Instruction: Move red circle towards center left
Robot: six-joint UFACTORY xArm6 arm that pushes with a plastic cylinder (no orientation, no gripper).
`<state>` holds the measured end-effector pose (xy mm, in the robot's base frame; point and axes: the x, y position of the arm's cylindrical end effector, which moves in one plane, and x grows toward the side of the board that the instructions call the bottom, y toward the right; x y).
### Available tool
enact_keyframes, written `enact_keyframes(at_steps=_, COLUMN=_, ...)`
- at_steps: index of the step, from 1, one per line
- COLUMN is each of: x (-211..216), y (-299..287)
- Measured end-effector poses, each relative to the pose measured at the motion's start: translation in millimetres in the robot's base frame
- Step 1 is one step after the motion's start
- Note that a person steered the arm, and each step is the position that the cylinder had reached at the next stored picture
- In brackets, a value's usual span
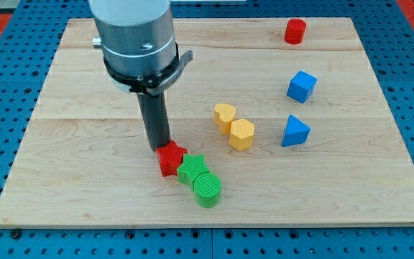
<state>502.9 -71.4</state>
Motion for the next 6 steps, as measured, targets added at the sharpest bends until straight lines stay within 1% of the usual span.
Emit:
enact_keyframes(at_steps=1, x=-73.1, y=2.0)
enact_keyframes(at_steps=2, x=-135.4, y=89.4)
enact_keyframes(at_steps=3, x=-188.0, y=213.7)
enact_keyframes(at_steps=4, x=-259.5, y=308.9)
enact_keyframes(at_steps=5, x=-295.2, y=307.3)
enact_keyframes(at_steps=6, x=-253.4, y=212.2)
